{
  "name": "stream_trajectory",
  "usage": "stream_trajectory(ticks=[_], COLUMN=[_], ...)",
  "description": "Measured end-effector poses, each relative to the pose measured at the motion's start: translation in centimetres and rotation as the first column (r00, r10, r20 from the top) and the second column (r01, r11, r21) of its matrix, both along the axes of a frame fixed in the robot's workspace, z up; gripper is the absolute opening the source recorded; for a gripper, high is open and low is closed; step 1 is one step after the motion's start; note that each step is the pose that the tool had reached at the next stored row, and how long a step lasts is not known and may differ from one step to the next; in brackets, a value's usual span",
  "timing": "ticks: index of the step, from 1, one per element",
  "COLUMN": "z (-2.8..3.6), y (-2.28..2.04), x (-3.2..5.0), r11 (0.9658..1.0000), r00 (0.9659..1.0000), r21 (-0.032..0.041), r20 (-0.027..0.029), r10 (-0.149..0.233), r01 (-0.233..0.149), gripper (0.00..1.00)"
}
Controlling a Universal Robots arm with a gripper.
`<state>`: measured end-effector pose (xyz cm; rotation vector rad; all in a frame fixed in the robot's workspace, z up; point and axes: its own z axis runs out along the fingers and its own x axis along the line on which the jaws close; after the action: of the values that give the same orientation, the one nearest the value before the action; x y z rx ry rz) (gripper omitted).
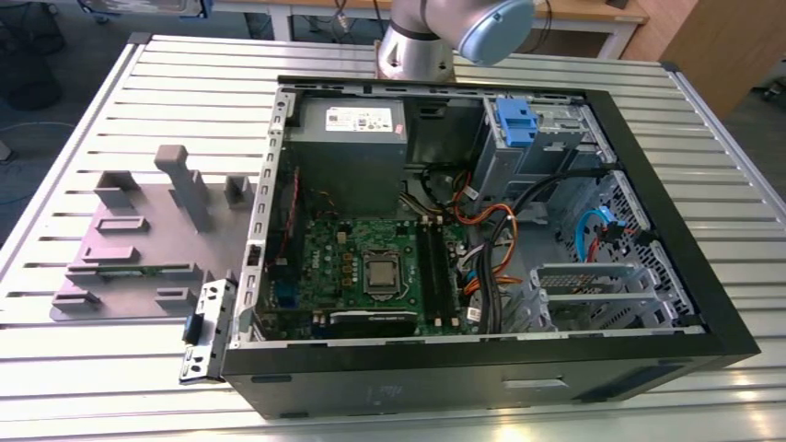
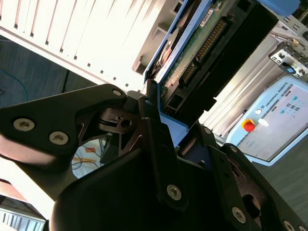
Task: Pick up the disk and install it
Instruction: 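Pick up the disk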
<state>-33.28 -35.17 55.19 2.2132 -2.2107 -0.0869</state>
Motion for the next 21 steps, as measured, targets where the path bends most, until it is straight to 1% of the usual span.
stream_trajectory(ticks=[21], z=[-0.01], y=[0.00], x=[1.76], r11=[1.0000], r00=[1.0000], r21=[0.0001], r20=[-0.0014], r10=[0.000], r01=[0.000], gripper=[0.37])
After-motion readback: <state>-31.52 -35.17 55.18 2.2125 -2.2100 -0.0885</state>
